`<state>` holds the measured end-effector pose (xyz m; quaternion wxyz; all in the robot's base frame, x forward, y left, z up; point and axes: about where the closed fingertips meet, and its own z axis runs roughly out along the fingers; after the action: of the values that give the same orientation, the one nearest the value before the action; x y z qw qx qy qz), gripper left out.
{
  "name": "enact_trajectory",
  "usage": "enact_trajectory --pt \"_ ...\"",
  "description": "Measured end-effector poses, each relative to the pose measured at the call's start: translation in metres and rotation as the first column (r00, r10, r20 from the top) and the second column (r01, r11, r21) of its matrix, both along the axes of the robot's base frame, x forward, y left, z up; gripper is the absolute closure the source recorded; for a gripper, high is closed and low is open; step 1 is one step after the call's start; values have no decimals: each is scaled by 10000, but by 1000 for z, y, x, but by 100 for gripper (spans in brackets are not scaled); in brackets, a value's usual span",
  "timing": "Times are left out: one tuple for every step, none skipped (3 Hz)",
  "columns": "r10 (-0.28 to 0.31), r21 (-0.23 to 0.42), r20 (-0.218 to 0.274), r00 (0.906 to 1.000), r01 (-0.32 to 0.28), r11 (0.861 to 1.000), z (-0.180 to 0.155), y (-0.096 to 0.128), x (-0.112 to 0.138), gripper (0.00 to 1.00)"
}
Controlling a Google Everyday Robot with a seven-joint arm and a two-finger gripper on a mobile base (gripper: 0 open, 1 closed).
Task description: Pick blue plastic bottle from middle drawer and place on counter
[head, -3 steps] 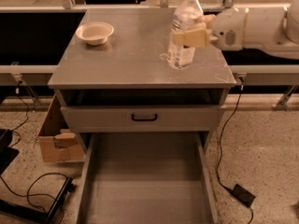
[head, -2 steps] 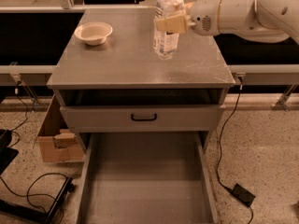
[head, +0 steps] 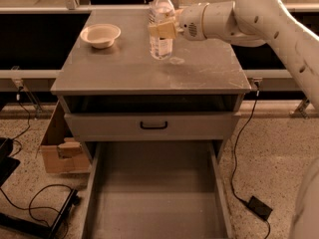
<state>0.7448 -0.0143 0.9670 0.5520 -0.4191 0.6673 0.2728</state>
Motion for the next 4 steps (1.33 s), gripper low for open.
enact_trajectory --pt "35 -157 -435 9990 -42 9999 -41 16 21 100" --pt "63 -246 -941 9955 -87 9997 -67 22 29 100" --pt "63 -246 -941 9955 -87 9997 -60 22 29 82" --pt "64 -246 -942 9955 -87 9997 -59 22 29 59"
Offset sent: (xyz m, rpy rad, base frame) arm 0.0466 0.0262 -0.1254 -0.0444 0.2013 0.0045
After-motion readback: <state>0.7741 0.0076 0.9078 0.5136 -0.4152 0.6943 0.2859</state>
